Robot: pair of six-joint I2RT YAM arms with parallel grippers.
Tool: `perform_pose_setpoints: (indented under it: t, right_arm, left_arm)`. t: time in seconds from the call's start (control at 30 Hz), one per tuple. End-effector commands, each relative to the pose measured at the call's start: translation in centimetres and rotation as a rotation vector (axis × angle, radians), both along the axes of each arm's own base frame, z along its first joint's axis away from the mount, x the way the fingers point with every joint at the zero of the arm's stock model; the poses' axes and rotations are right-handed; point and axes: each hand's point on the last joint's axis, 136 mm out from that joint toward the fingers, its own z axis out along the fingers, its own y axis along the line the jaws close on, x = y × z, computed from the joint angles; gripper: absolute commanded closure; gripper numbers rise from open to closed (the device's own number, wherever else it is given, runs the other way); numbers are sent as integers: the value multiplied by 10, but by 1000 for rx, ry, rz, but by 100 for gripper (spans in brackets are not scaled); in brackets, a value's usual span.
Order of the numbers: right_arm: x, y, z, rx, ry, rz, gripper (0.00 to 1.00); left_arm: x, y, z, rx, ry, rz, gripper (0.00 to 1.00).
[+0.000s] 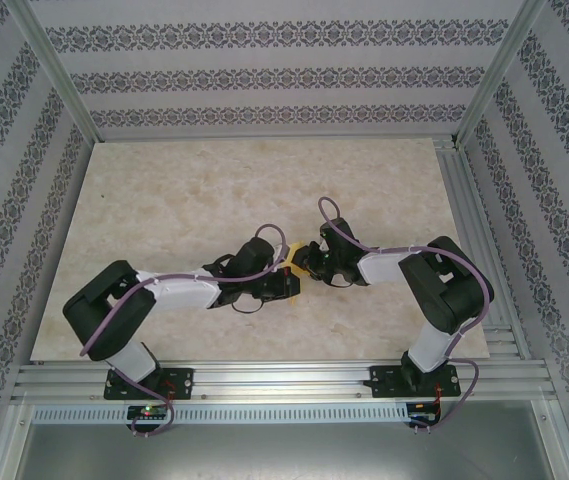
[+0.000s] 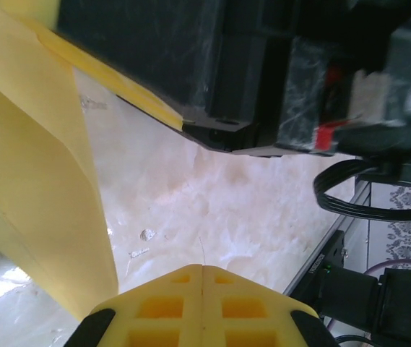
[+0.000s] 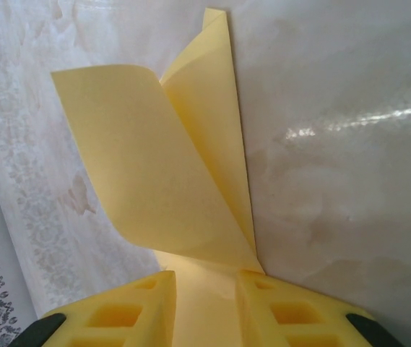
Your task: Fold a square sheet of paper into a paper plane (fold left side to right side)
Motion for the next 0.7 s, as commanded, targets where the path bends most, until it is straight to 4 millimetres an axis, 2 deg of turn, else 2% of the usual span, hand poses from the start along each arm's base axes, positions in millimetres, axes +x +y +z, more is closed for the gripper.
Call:
perform_pose_setpoints:
  t: [0.0,0.37,0.67]
  right_arm:
    - [-6,-2,-12,-56,17,18,71]
    - [-7,-2,-11,-54,15,23,70]
    - [-7,-1,-12,-53,17,30,70]
  left_arm:
    - [5,-13,8,-30,-19,-1,100]
    - [3,-3,-22,62,2,2,100]
    - [0,0,-30,73,16,3,100]
